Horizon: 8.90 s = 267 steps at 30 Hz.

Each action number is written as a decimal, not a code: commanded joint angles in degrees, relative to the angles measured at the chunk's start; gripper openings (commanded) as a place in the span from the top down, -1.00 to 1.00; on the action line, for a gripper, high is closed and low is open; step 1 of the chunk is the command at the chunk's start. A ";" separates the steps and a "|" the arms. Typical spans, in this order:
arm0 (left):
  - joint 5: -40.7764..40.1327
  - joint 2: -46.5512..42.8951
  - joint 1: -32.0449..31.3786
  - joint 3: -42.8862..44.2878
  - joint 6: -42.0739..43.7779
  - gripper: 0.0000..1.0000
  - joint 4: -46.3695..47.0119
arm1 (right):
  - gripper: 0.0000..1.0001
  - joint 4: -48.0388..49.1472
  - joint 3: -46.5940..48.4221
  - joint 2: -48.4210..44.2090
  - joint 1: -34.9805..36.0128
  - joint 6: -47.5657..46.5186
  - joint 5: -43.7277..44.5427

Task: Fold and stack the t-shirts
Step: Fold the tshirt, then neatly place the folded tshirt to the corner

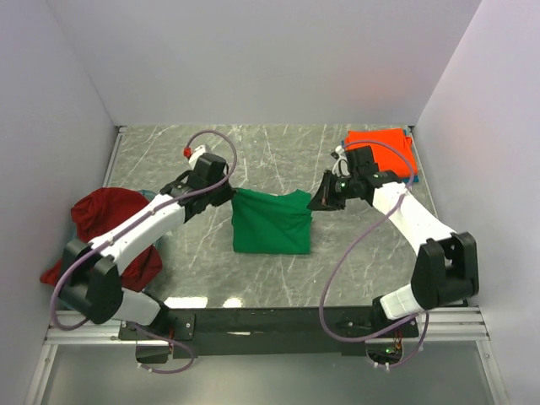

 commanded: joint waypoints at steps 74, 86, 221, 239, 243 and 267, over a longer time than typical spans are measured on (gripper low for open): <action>10.20 37.26 6.24 20.48 4.92 -0.99 11.51 | -0.82 12.20 25.25 39.12 0.05 0.17 7.09; 3.62 8.30 4.66 12.85 6.42 -0.99 7.47 | -0.84 7.33 19.83 6.66 1.18 -1.51 26.87; -22.67 -38.60 4.57 -21.97 -11.33 -0.99 -21.01 | 1.00 -3.46 50.83 25.75 -10.68 -28.22 52.73; -23.54 -36.49 4.57 -21.36 -11.77 -0.99 -22.15 | 1.00 -2.93 54.96 33.48 -19.55 -30.24 44.21; -24.34 -36.05 4.66 -20.92 -12.39 -0.99 -22.68 | 1.00 -3.46 56.54 36.38 -21.40 -29.98 40.78; -25.48 -32.88 4.66 -20.04 -13.71 -0.99 -24.87 | -0.21 -0.48 63.67 48.70 -27.03 -25.67 44.61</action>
